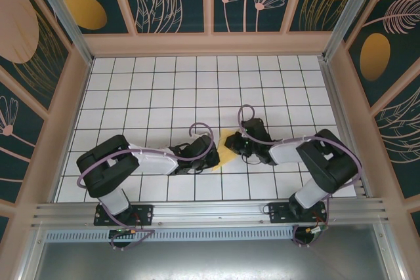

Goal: Fold a paper plane with a square sheet of paper (pick it up from the middle)
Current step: Fourth fold the wing at the center of the table.

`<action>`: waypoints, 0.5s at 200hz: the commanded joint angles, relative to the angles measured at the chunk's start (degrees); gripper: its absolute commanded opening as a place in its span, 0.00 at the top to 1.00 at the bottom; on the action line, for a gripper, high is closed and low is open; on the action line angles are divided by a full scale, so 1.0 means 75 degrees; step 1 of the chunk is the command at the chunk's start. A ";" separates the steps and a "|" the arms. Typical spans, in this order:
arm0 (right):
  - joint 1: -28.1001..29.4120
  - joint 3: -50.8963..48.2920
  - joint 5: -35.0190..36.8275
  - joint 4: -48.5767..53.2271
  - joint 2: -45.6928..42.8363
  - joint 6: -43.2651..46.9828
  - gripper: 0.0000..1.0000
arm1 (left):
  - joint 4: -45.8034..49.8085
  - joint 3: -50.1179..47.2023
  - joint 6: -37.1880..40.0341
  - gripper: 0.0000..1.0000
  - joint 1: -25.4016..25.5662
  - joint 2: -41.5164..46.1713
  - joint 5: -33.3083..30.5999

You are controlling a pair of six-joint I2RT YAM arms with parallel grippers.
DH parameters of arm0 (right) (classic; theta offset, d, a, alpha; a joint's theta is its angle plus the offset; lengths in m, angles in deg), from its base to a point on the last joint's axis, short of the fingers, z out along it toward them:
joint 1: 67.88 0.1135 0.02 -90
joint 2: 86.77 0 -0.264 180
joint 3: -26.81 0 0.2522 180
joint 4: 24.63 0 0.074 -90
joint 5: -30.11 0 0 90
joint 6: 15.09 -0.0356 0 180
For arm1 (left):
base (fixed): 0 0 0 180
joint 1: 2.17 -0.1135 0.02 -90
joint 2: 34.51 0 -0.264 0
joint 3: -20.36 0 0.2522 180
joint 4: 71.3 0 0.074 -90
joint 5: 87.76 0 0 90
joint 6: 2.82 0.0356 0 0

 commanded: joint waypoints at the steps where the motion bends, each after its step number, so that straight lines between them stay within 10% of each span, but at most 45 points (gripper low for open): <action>1: -0.0084 0.0357 -0.0224 0.0946 -0.0700 0.0870 0.90 | 0.0702 -0.0311 -0.0057 0.97 0.0000 -0.0386 0.0101; 100: 0.0378 0.0145 -0.0950 0.0325 0.0062 0.0656 0.97 | 0.0834 -0.0214 0.0061 0.99 0.0004 -0.0410 0.0094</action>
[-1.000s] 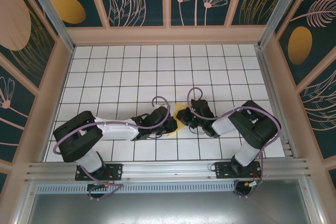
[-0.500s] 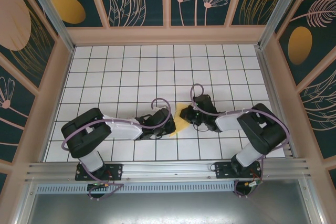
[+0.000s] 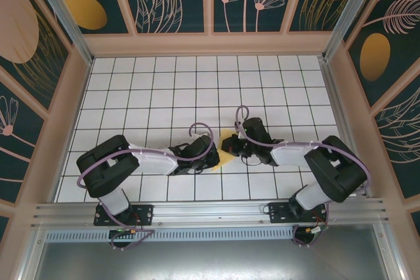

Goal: Fold a paper plane with a square sheet of paper (pick it up from the middle)
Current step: Fourth fold the wing at the center of the table.

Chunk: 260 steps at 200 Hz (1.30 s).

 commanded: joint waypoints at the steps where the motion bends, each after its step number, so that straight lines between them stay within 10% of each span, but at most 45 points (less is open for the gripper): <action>1: 0.0047 0.0082 0.0003 -0.0126 0.0460 0.0026 0.97 | 0.0901 -0.0181 0.0061 0.99 0.0004 -0.0404 0.0068; 177: -0.3007 0.0564 -0.0549 -0.0242 0.1816 0.0964 0.94 | 0.1224 -0.0723 0.0084 1.00 0.0004 -0.0585 -0.0035; 260: -0.3118 0.0807 -0.0652 0.0507 0.0509 0.1316 0.93 | 0.1280 -0.0659 0.0134 1.00 0.0010 -0.0529 -0.0043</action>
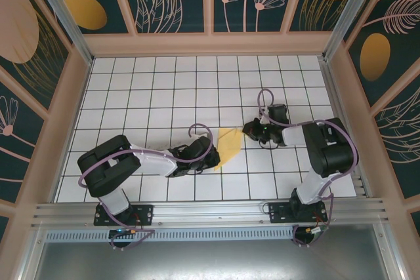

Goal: Fold a paper plane with a square sheet of paper (pick it up from the middle)
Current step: Fourth fold the wing at the center of the table.

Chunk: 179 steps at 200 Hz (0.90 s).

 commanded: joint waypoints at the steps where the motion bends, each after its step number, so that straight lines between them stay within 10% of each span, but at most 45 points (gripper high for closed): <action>1: -0.0021 -0.0061 0.0229 0.0131 -0.0892 0.0270 0.93 | 0.1905 -0.0388 0.0137 1.00 0.0007 -0.0458 -0.0021; 88: 0.1676 -0.0169 -0.0034 -0.0457 -0.0454 -0.0017 0.95 | 0.1937 -0.0300 0.0154 1.00 0.0005 -0.0521 0.0007; 179: 0.0873 0.0838 0.1035 0.0012 0.0995 0.0367 0.96 | 0.1937 -0.0638 0.0052 1.00 0.0010 -0.0367 -0.0058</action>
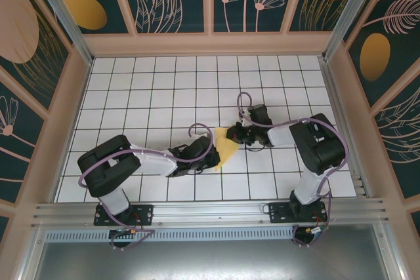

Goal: Fold a paper plane with a square sheet of paper (pick it up from the middle)
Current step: Fourth fold the wing at the center of the table.

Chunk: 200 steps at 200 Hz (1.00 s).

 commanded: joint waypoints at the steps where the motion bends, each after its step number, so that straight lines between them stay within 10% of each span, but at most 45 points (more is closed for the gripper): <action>1: -0.0583 0.0225 0.1179 0.0045 0.0331 0.0207 0.96 | 0.1951 -0.0619 0.0050 1.00 0.0013 -0.0359 -0.0052; 141: -0.1153 0.1482 0.1207 0.1103 0.0649 0.0657 0.95 | 0.2010 -0.0752 0.0132 1.00 0.0011 -0.0293 -0.0003; 200: -0.0700 0.0882 0.0558 0.1132 -0.1218 0.0377 0.93 | 0.2278 -0.0693 0.0435 1.00 0.0009 -0.0145 -0.0031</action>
